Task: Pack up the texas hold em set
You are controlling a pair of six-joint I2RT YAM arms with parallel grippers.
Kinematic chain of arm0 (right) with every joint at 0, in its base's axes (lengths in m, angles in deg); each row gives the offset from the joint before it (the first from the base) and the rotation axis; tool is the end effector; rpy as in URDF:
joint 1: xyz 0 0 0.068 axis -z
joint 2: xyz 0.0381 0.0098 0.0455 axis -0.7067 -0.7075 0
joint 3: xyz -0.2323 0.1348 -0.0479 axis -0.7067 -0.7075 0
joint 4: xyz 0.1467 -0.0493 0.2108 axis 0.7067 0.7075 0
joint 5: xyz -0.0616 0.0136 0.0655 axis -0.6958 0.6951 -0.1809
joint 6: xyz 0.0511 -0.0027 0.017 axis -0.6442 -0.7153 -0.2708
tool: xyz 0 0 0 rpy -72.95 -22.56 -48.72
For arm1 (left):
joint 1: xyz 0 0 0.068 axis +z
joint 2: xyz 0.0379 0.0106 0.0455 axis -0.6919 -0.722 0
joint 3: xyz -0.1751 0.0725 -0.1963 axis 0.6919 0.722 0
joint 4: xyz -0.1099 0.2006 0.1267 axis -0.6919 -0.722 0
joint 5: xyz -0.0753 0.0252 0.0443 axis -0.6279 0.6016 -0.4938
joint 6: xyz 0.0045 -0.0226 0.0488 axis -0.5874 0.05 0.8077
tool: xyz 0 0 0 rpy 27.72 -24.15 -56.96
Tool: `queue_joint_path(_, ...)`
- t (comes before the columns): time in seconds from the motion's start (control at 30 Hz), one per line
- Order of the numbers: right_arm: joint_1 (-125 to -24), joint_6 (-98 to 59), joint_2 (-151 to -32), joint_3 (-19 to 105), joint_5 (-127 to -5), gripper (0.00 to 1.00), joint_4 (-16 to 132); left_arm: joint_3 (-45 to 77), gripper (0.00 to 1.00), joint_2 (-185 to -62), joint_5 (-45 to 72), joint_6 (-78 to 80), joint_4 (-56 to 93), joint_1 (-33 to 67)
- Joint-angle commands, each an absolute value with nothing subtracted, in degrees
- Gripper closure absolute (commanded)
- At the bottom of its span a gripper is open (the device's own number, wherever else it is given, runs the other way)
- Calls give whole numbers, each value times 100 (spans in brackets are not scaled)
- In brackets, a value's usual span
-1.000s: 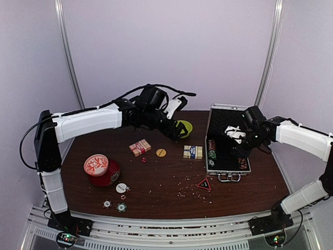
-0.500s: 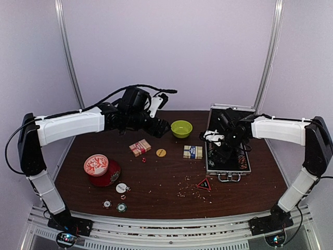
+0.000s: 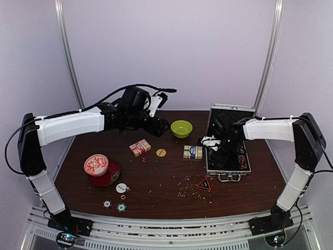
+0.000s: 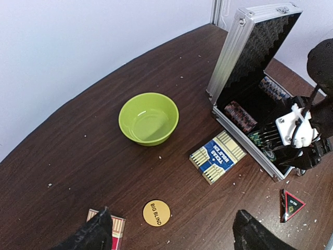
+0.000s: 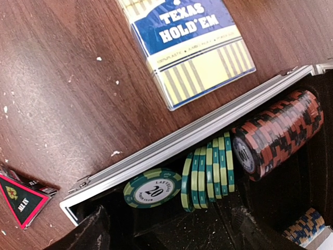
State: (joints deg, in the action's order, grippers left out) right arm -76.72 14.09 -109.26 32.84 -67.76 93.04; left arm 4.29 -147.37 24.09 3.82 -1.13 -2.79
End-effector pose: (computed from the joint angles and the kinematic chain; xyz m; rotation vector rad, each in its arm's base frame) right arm 0.2846 0.1806 0.1869 -1.3809 2.4082 0.1741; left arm 0.2807 -0.2944 0.3061 0.6816 2.0870 -0.5146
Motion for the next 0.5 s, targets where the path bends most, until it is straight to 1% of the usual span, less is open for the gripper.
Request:
queue_joint_path(0.0, -7714, 1294, -11044, 3493, -6798, 16, 9292, 440, 19, -14736, 2402, 318, 74, -272)
queue_joint_path(0.07, -7714, 1293, -11088, 3509, -6737, 13, 9293, 440, 19, -14744, 2394, 325, 61, -276)
queue_joint_path(0.17, -7718, 1269, -11194, 3538, -6868, 11, 9288, 430, 19, -14754, 2395, 324, 47, -273)
queue_joint_path(0.47, -7719, 1187, -11379, 3509, -7310, 13, 9207, 426, 19, -14781, 2369, 327, 35, -272)
